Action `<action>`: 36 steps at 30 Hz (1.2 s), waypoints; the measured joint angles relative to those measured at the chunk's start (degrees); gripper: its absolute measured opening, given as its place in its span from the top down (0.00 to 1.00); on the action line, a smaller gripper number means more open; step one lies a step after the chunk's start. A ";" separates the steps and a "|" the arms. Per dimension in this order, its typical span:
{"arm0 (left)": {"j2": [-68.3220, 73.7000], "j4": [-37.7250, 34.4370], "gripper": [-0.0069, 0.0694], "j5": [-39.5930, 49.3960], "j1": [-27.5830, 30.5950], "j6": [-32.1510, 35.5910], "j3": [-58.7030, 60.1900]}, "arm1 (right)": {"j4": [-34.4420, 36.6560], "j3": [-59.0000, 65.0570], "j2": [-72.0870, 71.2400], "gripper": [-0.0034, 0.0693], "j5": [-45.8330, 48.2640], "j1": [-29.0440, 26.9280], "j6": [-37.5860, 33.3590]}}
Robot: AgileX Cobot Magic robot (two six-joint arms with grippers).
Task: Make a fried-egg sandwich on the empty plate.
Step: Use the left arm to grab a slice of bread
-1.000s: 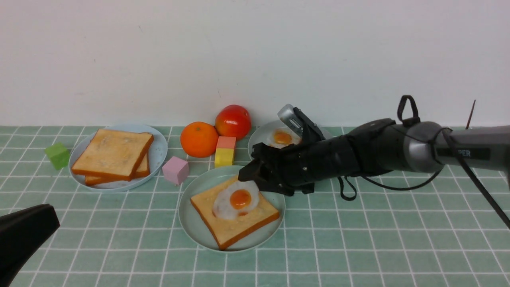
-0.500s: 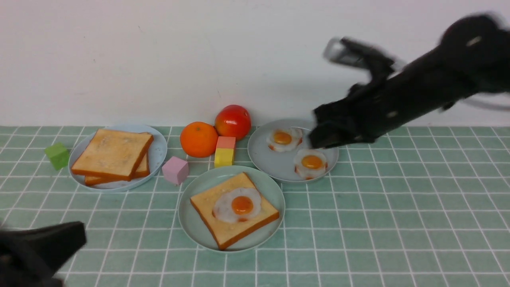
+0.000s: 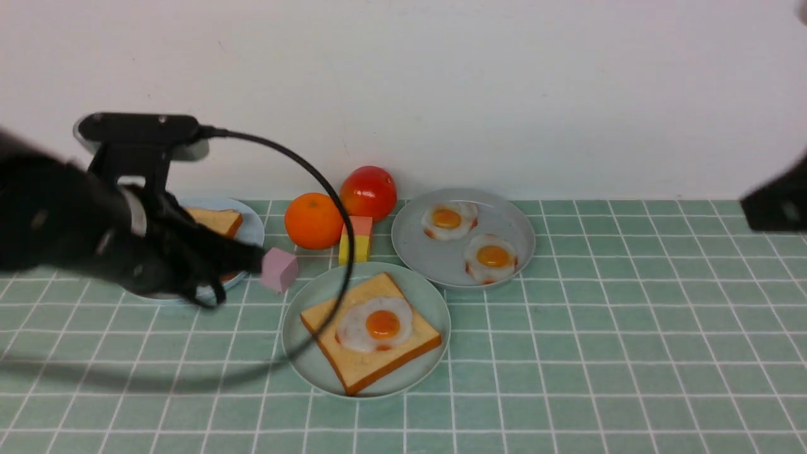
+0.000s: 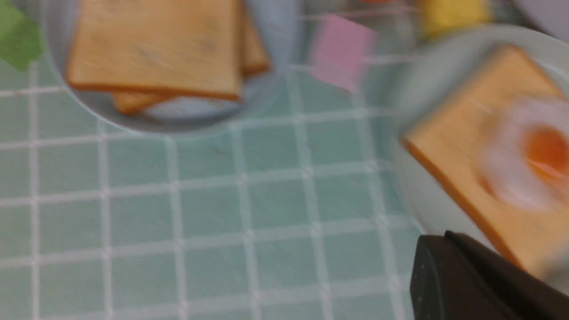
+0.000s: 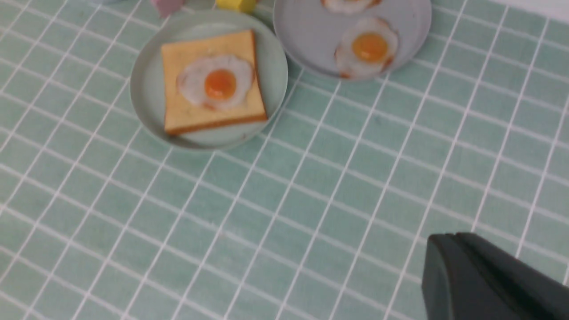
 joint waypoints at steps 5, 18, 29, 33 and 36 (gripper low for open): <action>14.58 -1.64 0.92 -3.00 6.52 5.53 -9.49 | -0.21 5.56 -5.83 0.95 -1.06 0.00 0.15; 37.97 9.25 0.44 -7.28 10.18 8.26 -25.99 | 0.53 6.96 -9.31 0.94 0.47 0.00 1.49; 41.15 14.67 0.58 -9.70 10.04 8.09 -27.00 | 3.31 6.96 -9.31 0.93 0.74 0.00 1.74; 40.72 12.82 0.71 -8.47 9.70 8.44 -27.38 | 3.45 6.96 -9.31 0.93 0.79 0.00 1.74; 39.09 11.42 0.79 -6.22 8.81 8.50 -27.28 | 3.45 6.96 -9.31 0.93 1.37 0.00 1.74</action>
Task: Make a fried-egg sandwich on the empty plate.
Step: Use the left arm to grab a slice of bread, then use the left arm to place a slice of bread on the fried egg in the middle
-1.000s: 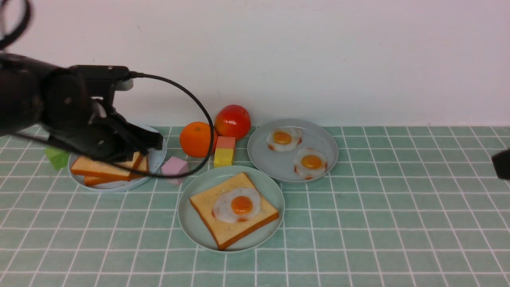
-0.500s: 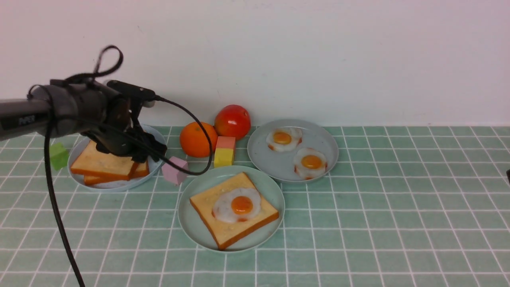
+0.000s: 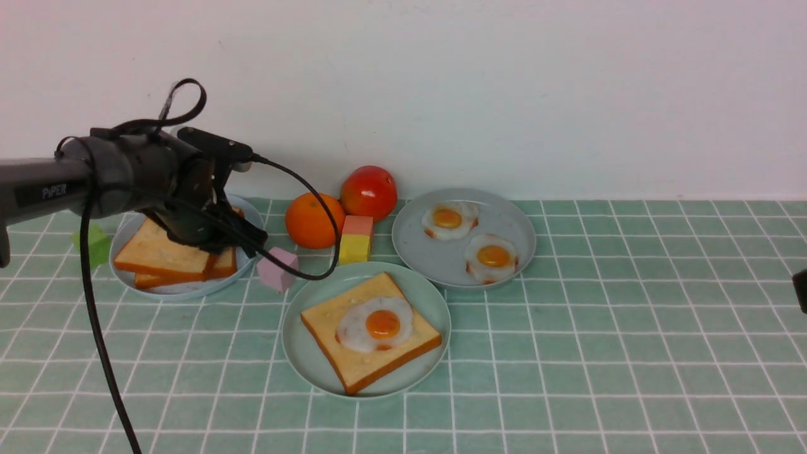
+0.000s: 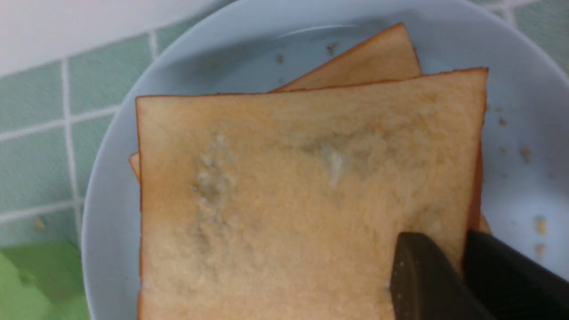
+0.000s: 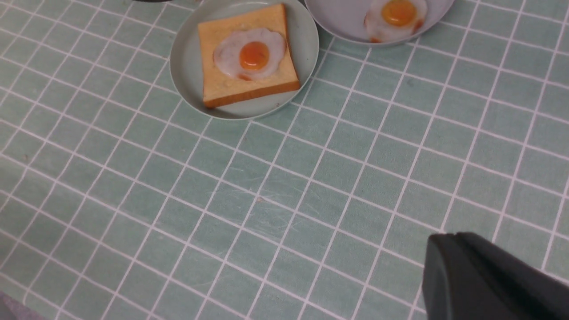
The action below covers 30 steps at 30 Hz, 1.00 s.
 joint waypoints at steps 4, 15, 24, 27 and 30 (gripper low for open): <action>-5.40 -2.19 0.82 4.76 -1.48 0.00 0.36 | 0.05 0.00 0.00 0.93 0.67 0.00 0.00; -26.65 -6.11 0.82 6.76 -19.84 20.07 16.34 | 0.05 0.00 0.00 0.92 1.02 0.00 -1.31; -22.00 -6.15 0.83 -2.52 -26.79 26.69 22.00 | 2.55 0.00 0.00 0.91 2.93 0.00 -1.37; -19.67 -5.77 0.83 -6.54 -26.79 27.27 22.03 | 3.79 0.00 0.00 0.91 3.93 0.00 -1.50; -18.13 -5.76 0.83 -7.71 -26.79 27.56 22.03 | 4.28 0.00 0.00 0.90 4.60 0.00 -1.50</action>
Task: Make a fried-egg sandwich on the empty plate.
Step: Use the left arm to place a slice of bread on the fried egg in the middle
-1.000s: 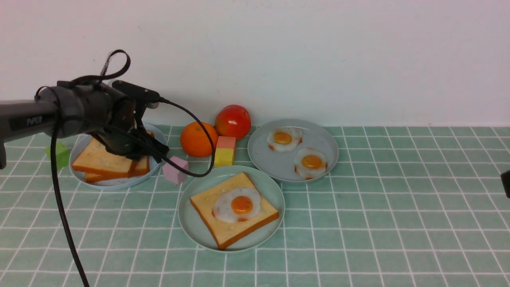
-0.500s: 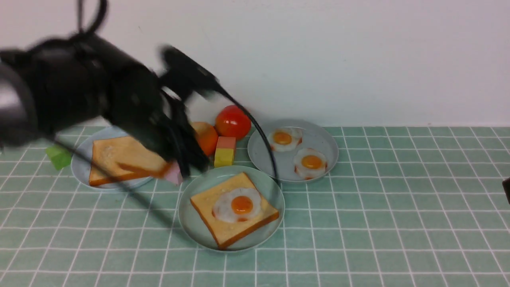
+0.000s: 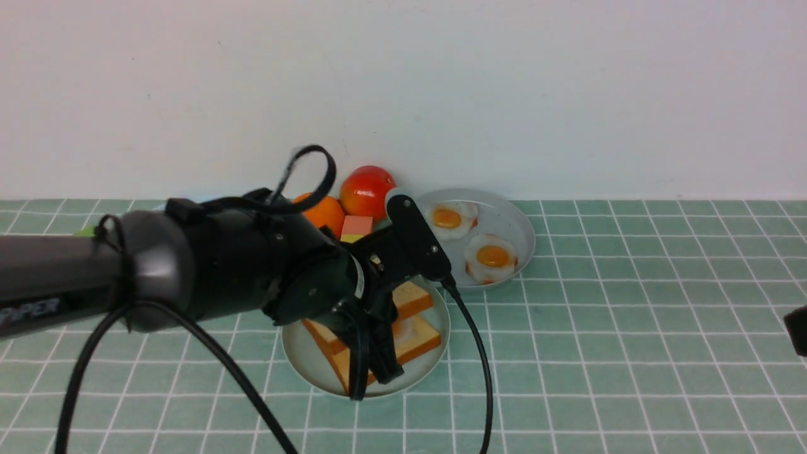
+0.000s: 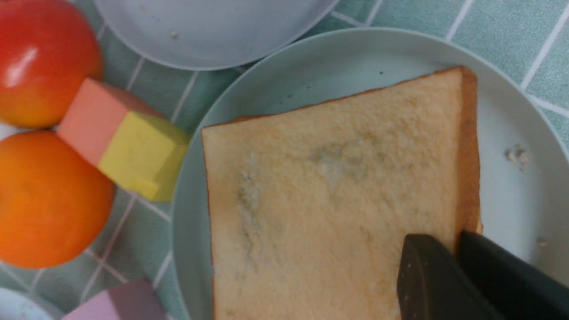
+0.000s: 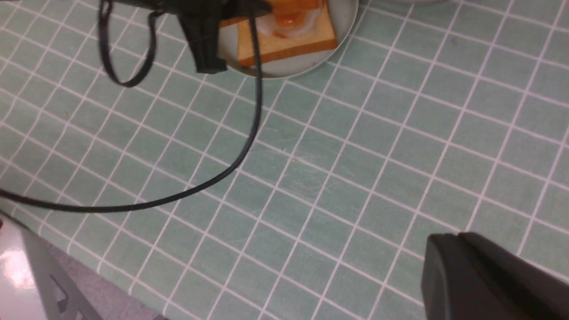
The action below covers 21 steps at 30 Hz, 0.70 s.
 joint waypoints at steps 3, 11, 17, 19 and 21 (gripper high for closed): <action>1.36 -0.19 0.83 0.00 0.00 0.00 0.00 | 0.29 0.00 0.00 0.90 0.11 0.00 0.00; 3.52 -2.54 0.83 -2.36 0.00 0.05 0.00 | 1.32 0.00 0.00 0.90 0.28 0.00 -0.05; 3.57 -5.79 0.69 -2.36 0.00 0.11 0.00 | 1.37 0.00 -0.45 0.89 0.28 0.00 -0.05; 3.35 -6.98 0.63 -2.36 0.00 0.21 0.00 | 1.37 0.00 -0.89 0.88 0.28 0.00 -0.05; 2.73 -8.26 0.58 -2.15 0.00 0.21 0.00 | 1.37 0.00 -1.19 0.88 0.28 0.00 -0.05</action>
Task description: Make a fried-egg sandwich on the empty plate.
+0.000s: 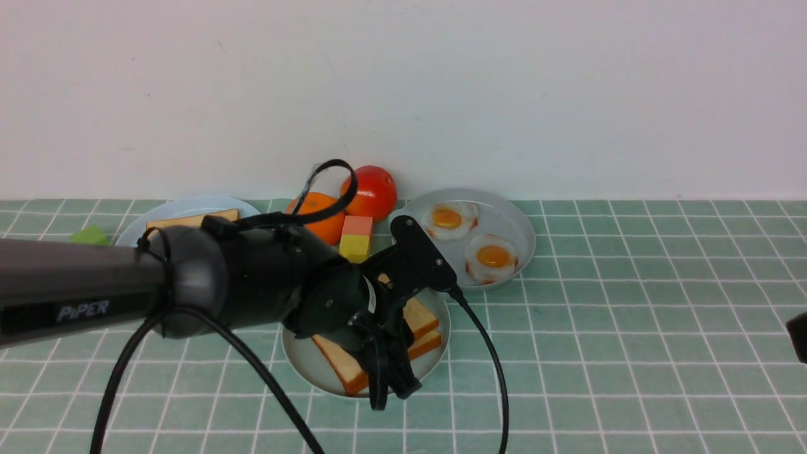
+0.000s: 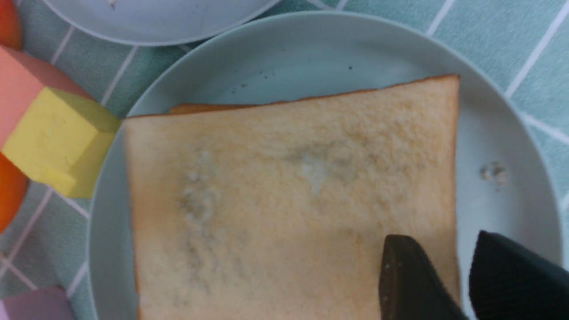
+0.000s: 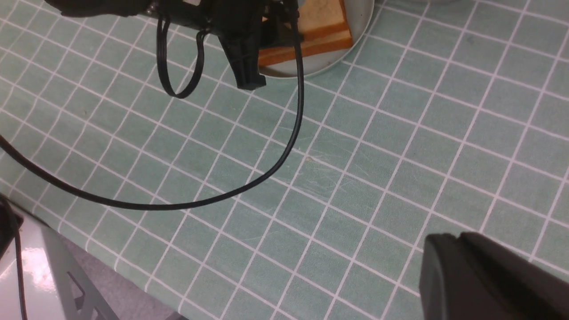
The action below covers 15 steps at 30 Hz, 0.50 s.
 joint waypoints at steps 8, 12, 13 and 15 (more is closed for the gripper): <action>-7.29 -5.44 0.49 4.21 -1.76 0.00 0.00 | -0.06 0.00 -1.50 0.87 0.11 0.00 0.00; -16.07 -6.99 0.58 8.95 -5.67 -4.54 0.05 | -1.20 0.00 -3.80 0.87 0.24 0.00 0.00; -19.46 -7.47 0.63 9.96 -6.63 -7.28 0.12 | -1.83 0.00 -4.53 0.87 0.31 0.00 0.00; -24.03 -7.47 0.69 10.80 -7.41 -10.18 0.46 | -2.98 0.00 -5.87 0.87 0.60 0.00 0.05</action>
